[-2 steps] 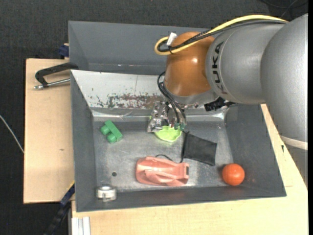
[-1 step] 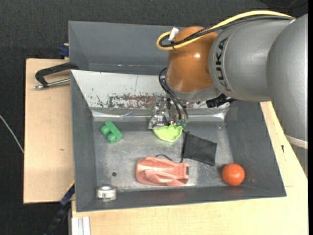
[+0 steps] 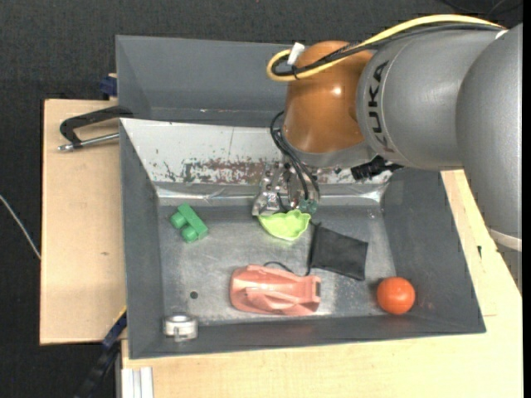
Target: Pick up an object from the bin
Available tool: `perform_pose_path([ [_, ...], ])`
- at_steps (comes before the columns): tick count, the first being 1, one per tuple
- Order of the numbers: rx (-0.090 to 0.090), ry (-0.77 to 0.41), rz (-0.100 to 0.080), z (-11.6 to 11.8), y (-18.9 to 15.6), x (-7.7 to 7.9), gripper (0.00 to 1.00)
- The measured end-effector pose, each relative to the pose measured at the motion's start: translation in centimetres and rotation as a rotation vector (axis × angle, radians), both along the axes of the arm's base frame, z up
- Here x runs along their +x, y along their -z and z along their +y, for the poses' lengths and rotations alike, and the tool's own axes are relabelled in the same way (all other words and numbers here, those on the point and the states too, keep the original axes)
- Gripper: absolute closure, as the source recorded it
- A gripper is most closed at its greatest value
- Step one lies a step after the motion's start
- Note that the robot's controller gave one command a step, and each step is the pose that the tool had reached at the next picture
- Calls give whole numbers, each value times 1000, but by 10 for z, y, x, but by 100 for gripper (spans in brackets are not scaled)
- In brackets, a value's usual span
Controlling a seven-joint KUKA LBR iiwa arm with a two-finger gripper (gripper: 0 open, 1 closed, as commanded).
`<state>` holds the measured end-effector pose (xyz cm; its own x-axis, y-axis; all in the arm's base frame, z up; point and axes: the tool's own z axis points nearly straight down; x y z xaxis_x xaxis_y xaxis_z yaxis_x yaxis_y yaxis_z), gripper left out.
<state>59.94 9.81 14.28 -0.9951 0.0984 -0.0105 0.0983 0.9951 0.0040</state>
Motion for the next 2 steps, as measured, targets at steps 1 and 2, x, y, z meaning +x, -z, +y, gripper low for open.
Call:
perform_pose_path([
  [1, 0, 0, 2, 0, -4, 0, 100],
  [2, -1, 0, 9, 0, -12, -1, 100],
])
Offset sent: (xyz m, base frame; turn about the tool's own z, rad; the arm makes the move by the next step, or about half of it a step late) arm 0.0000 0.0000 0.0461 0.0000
